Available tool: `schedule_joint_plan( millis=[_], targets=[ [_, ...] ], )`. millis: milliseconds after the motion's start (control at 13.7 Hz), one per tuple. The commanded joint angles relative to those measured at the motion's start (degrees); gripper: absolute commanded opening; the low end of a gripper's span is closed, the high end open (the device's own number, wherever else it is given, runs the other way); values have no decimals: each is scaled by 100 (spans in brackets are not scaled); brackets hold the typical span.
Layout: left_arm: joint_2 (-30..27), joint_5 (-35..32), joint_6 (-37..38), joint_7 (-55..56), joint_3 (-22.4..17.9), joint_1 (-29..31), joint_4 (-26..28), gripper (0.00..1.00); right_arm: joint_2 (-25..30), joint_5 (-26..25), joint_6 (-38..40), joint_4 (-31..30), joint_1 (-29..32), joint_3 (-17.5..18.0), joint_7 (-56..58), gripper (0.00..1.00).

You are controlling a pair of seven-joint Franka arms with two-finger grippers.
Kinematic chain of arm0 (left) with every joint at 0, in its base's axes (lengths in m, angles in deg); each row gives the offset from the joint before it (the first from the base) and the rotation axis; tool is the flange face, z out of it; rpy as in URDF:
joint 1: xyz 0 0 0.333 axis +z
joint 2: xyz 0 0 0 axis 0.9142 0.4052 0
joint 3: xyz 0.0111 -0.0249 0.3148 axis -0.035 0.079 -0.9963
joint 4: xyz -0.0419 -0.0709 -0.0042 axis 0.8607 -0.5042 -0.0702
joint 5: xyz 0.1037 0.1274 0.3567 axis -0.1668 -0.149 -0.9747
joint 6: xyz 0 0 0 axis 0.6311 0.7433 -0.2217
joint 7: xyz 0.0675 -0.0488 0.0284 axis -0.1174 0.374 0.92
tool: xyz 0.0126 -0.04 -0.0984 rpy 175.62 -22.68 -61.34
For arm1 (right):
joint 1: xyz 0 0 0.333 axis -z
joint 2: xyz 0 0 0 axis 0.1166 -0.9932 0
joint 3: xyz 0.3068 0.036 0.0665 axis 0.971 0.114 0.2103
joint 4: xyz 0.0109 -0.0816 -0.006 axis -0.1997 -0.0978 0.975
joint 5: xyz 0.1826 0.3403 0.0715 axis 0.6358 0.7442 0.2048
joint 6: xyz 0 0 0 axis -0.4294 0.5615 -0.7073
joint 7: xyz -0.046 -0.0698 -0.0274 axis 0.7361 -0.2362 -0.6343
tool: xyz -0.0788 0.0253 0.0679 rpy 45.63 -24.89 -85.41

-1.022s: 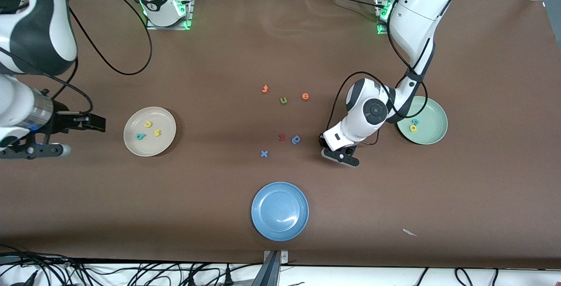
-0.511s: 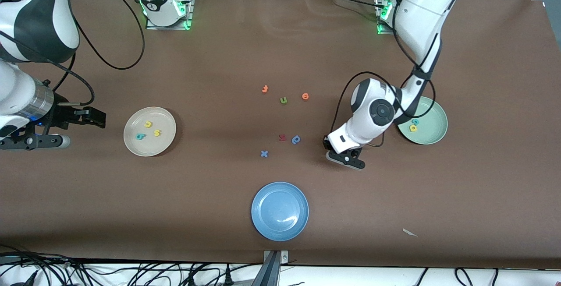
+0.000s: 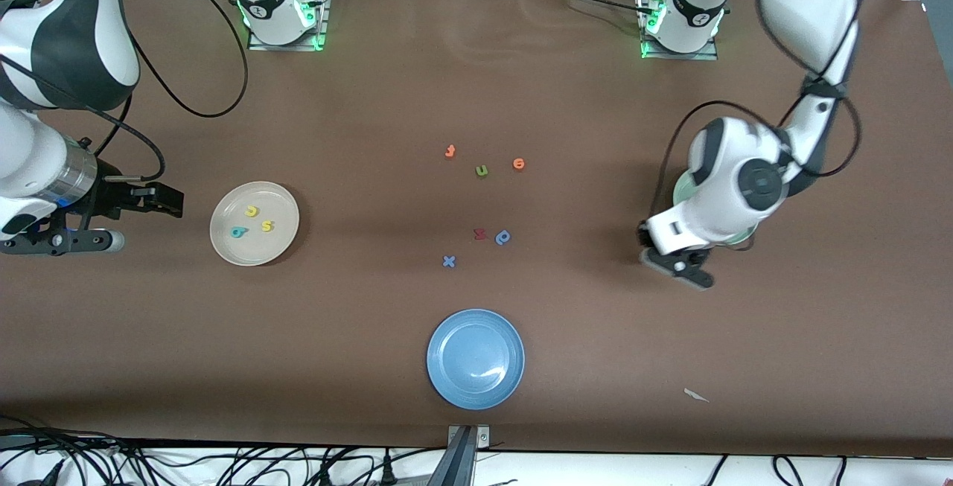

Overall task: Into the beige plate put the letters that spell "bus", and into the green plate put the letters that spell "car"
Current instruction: 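Carry the teal l into the green plate and open the left gripper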

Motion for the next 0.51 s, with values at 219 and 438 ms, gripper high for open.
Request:
schedule_joint_plan(
  millis=[219,438],
  targets=[
    [-1035,-129,94,-1283,-683,346,1612,0,162,-61,-24,-171,56,53,-70,100],
    [-1087,-120,517,-1267,-772,442,1701,45,162,-61,-15,-171,56,53,-70,100]
  ],
)
